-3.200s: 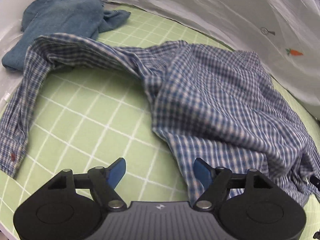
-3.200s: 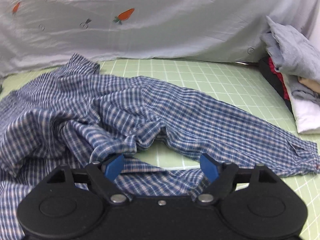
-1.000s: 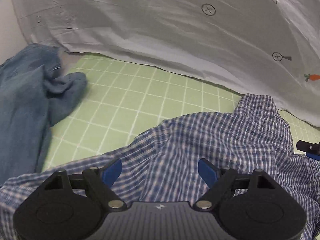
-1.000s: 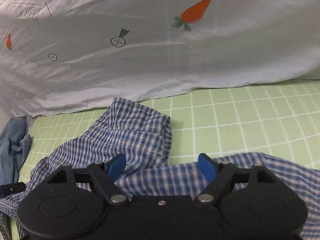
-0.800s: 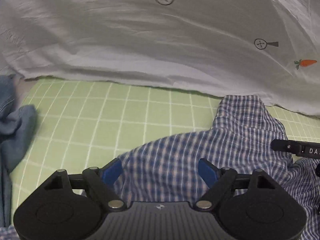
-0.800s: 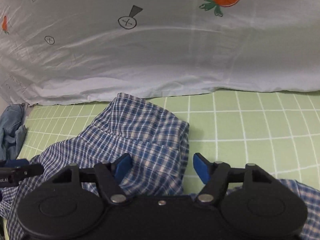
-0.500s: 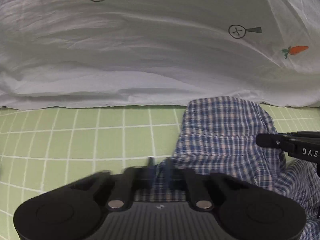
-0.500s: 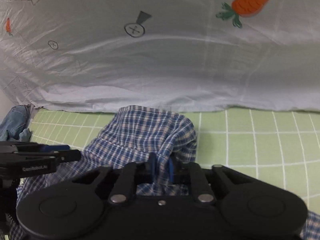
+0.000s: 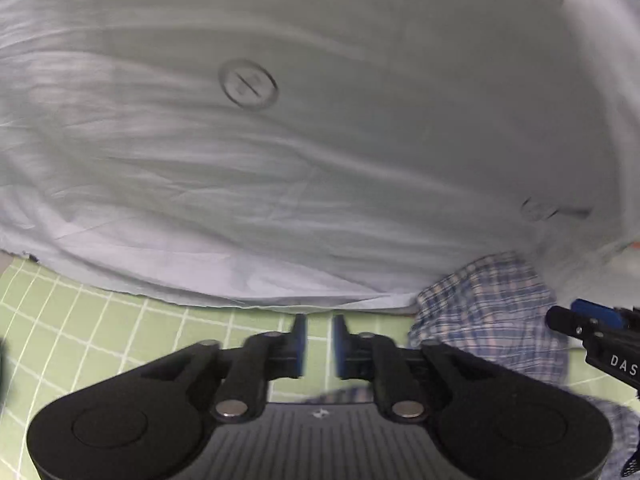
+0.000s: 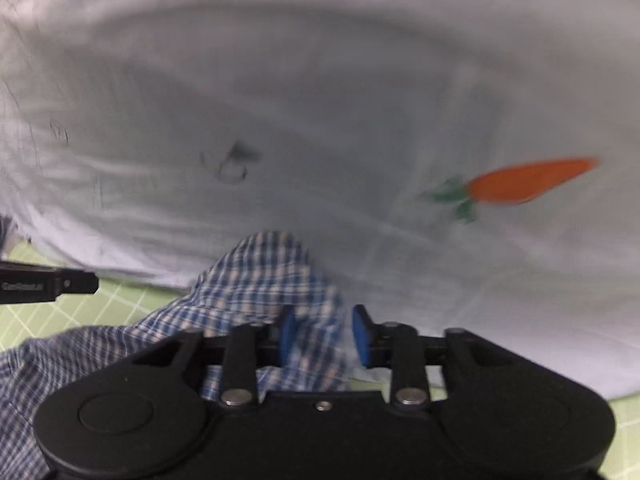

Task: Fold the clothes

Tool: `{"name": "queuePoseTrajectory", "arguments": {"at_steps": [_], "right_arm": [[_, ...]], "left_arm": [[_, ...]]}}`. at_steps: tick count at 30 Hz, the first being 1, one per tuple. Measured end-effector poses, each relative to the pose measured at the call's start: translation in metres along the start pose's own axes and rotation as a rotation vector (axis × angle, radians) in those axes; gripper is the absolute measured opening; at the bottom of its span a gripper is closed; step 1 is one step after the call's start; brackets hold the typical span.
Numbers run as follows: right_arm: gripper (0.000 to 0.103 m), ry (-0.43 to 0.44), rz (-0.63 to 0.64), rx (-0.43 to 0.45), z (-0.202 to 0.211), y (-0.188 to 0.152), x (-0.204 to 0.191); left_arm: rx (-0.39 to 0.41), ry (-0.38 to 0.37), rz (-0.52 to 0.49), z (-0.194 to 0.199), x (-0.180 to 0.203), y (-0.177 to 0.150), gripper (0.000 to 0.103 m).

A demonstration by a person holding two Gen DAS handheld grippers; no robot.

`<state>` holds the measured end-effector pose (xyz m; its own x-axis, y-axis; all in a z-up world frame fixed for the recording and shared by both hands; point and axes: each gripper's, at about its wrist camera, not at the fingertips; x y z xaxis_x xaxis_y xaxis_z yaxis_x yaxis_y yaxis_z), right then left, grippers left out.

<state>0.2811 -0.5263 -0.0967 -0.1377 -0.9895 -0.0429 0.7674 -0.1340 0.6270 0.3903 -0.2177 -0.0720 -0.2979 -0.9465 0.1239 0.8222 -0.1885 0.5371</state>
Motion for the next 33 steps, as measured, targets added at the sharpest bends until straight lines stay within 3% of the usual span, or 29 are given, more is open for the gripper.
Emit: {"name": "queuePoseTrajectory", "arguments": {"at_steps": [1, 3, 5, 7, 13, 18, 24, 29, 33], "right_arm": [[0.063, -0.003, -0.021, 0.02, 0.018, -0.01, 0.006], [0.072, -0.01, -0.064, 0.06, 0.055, -0.031, 0.017], [0.073, -0.015, -0.101, 0.067, 0.093, -0.061, 0.031], [0.076, -0.032, -0.123, 0.031, 0.13, -0.107, 0.042], [0.077, -0.086, -0.196, -0.156, 0.204, -0.257, 0.058], [0.077, -0.102, -0.28, -0.24, 0.242, -0.343, 0.046], [0.077, -0.108, -0.326, -0.286, 0.267, -0.389, 0.045], [0.073, -0.081, -0.318, -0.29, 0.283, -0.405, 0.042], [0.052, -0.018, -0.293, -0.296, 0.289, -0.412, 0.036]], "left_arm": [[0.02, -0.007, 0.002, 0.016, -0.004, -0.008, 0.042], [0.027, 0.002, 0.009, 0.05, -0.015, -0.035, 0.049], [0.014, 0.018, 0.024, 0.083, -0.028, -0.071, 0.053], [-0.02, 0.041, 0.046, 0.117, -0.042, -0.115, 0.065], [-0.136, 0.11, 0.183, 0.196, -0.083, -0.246, 0.071], [-0.201, 0.173, 0.283, 0.229, -0.098, -0.333, 0.073], [-0.26, 0.126, 0.329, 0.238, -0.101, -0.386, 0.073], [-0.292, 0.088, 0.277, 0.24, -0.091, -0.402, 0.073], [-0.315, 0.101, 0.267, 0.237, -0.088, -0.411, 0.073]]}}
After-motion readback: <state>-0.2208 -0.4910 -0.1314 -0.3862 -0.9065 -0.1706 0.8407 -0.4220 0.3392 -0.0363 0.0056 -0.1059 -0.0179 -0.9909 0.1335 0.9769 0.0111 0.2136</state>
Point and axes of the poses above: each gripper's, at about its wrist camera, not at the fingertips, and z roughly against the way its jaws point, x to its right, y to its top, and after that the axes turned 11 degrees about -x, right-handed
